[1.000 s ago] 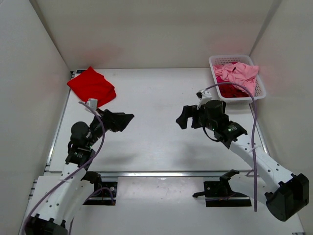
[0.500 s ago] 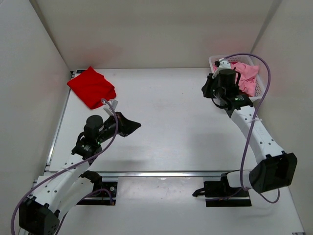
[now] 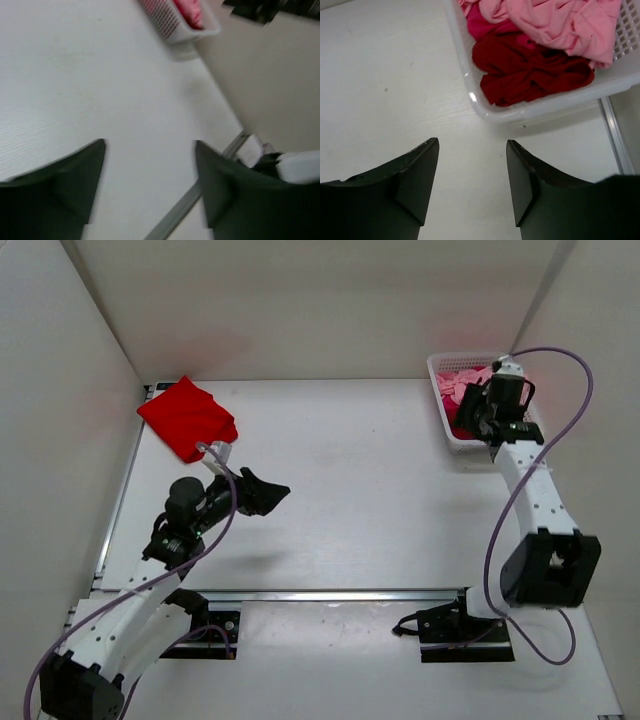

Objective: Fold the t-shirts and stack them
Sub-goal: Pick up the crumpled T-shirt from the bin.

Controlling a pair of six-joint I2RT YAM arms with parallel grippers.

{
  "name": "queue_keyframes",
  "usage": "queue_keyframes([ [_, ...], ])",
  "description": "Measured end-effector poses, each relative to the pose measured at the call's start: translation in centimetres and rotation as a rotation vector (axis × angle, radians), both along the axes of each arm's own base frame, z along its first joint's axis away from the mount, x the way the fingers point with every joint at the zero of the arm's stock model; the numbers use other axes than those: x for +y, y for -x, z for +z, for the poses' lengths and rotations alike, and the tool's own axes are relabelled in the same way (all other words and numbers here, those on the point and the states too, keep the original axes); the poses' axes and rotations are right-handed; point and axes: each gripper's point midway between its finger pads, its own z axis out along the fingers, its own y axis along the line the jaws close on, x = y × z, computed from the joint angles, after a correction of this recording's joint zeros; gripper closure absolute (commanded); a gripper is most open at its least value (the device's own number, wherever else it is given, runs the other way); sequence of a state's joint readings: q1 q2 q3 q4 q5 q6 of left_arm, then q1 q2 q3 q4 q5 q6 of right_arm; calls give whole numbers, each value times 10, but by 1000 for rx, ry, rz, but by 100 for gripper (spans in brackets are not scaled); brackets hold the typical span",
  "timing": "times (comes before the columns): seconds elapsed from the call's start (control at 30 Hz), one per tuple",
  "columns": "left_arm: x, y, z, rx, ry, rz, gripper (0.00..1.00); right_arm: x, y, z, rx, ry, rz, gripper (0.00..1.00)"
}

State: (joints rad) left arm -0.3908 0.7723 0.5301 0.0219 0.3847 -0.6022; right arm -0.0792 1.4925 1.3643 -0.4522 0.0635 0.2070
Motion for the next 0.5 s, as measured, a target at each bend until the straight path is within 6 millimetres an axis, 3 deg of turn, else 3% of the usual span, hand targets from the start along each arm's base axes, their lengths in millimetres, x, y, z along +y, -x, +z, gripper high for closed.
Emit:
queue_keyframes([
  [0.03, 1, 3, 10, -37, 12, -6, 1, 6, 9, 3, -16, 13, 13, 44],
  [0.1, 2, 10, 30, -104, 41, -11, 2, 21, 33, 13, -48, 36, 49, 44],
  [0.17, 2, 12, 42, -142, 48, -18, 1, 27, 44, 31, -99, 41, 71, 46],
  [0.23, 1, 11, 41, -141, 45, -28, 1, 13, 45, 50, -162, 35, 45, 57],
  [0.3, -2, 11, 35, -119, 39, -38, 2, -12, 41, 59, -189, 15, -7, 91],
  [0.33, -3, 10, 29, -105, 34, -41, 1, -27, 36, 58, -188, -8, -39, 100],
  [0.43, -8, 16, 13, -69, 22, -62, 1, -60, 13, 43, -161, -56, -107, 100],
  [0.5, -9, 18, 2, -46, 12, -73, 1, -68, -3, 18, -103, -85, -122, 97],
])
